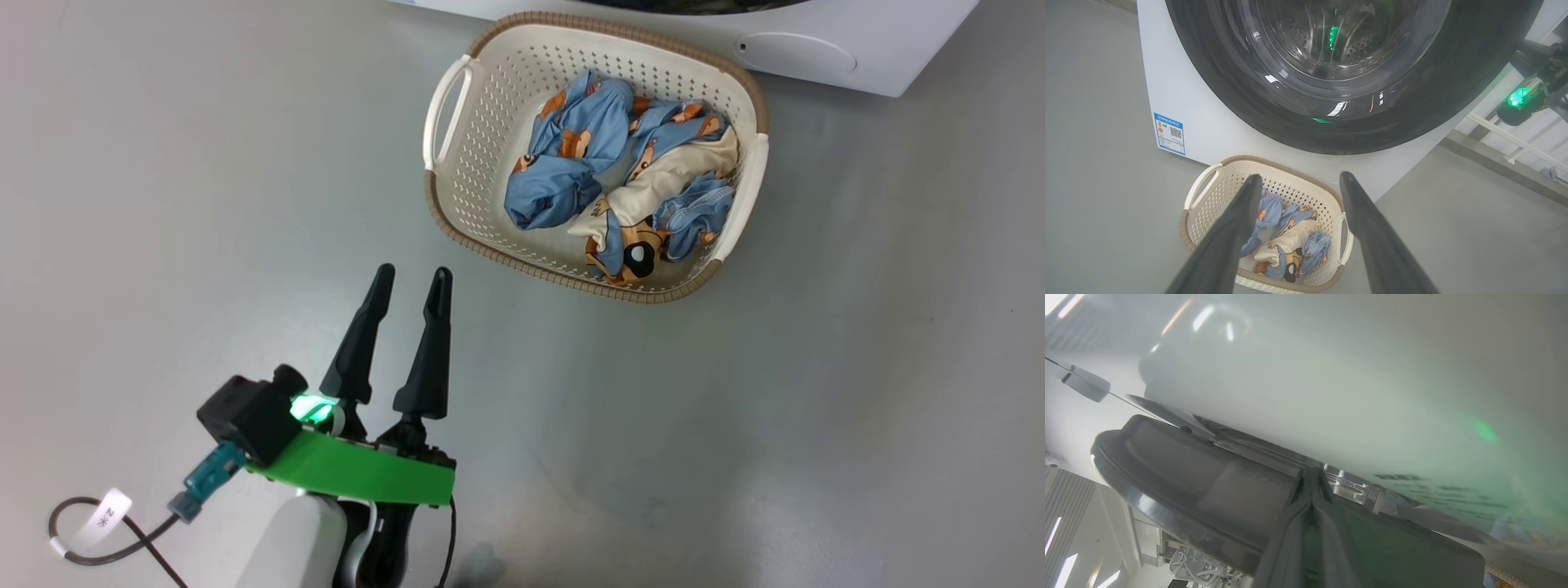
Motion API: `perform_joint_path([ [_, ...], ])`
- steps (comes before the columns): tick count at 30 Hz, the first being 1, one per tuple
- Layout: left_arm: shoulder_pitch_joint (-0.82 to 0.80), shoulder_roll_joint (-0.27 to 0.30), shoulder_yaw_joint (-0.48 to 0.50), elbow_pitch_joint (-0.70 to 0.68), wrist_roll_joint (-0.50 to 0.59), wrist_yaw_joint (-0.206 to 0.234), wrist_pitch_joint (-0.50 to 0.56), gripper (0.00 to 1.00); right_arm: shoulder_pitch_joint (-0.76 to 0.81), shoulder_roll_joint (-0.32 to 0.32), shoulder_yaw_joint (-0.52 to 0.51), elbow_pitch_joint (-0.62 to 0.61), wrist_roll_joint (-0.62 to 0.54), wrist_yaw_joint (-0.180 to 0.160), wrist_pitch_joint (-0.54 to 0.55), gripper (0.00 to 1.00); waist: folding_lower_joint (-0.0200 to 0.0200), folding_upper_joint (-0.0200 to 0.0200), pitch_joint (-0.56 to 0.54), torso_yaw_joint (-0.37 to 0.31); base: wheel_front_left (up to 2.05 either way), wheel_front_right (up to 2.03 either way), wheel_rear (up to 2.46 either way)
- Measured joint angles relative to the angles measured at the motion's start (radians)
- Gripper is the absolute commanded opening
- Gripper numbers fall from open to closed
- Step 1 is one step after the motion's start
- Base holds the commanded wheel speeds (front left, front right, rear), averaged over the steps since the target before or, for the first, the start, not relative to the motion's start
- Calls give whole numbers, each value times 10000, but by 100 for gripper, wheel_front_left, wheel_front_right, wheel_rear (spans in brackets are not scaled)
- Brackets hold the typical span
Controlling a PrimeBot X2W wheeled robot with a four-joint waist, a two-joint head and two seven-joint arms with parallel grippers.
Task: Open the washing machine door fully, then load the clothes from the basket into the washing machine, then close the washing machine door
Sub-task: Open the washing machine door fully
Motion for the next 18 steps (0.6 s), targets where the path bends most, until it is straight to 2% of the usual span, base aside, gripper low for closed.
perform_joint_path([
  [9,-34,-10,50,0,-33,0,0,100,-23,35,257,-19,-23,-46,280,0,0,0,-49,-63,0,0,0],
  [18,-25,-10,232,27,196,0,0,100,717,265,552,-194,-10,-46,389,0,0,0,-543,-292,0,0,0],
])
